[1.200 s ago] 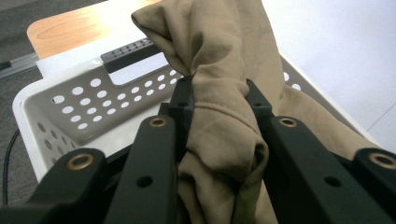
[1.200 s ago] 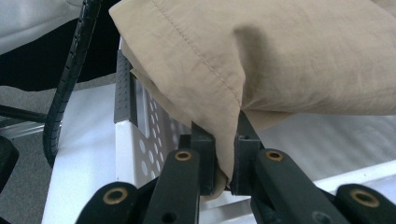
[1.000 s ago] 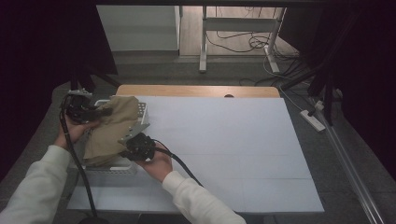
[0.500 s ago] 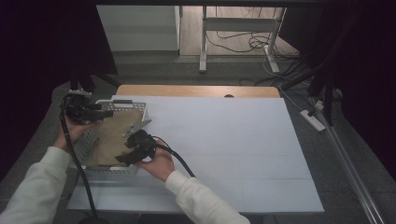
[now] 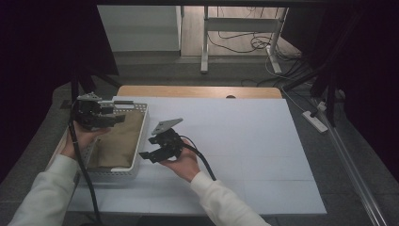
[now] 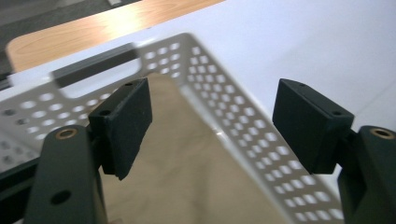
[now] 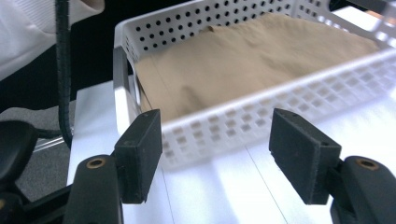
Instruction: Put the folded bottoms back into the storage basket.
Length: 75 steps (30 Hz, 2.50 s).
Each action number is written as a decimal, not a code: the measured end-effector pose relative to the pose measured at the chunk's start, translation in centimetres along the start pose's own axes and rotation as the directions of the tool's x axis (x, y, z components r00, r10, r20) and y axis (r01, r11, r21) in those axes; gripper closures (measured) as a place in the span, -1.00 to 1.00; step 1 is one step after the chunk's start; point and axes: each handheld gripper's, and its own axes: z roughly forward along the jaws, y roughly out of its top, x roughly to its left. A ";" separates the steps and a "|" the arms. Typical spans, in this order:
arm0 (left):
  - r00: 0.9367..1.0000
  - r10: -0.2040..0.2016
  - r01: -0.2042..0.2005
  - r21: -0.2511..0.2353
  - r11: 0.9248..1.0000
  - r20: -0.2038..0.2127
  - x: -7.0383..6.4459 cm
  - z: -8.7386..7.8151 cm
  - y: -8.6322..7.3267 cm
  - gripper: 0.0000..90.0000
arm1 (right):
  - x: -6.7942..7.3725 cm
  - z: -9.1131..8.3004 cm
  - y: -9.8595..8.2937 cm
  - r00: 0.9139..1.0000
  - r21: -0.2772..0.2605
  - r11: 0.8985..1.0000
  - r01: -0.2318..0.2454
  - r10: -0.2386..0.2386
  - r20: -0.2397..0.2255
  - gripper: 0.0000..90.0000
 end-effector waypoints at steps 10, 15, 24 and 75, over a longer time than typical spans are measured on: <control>0.999 0.038 -0.037 -0.041 0.998 0.037 -5.1 -0.4 -1.1 -0.37 | -1.9 -5.5 -3.6 0.997 -0.013 1.000 -0.019 0.020 0.072 -0.24; 0.998 0.039 -0.037 -0.035 0.999 0.040 -7.2 -0.4 -2.0 -0.37 | -2.7 -7.9 -5.2 0.992 0.002 1.000 -0.030 0.030 0.122 -0.24; 0.996 0.055 -0.050 -0.065 0.997 0.070 -10.6 -0.7 -4.0 -0.37 | -3.3 -13.6 -8.7 0.977 0.003 0.999 -0.048 0.046 0.209 -0.26; 0.989 0.115 -0.109 -0.067 0.992 0.093 -14.8 -0.7 -7.5 -0.45 | -4.5 -25.3 -18.0 0.934 -0.035 0.993 -0.109 0.115 0.338 -0.46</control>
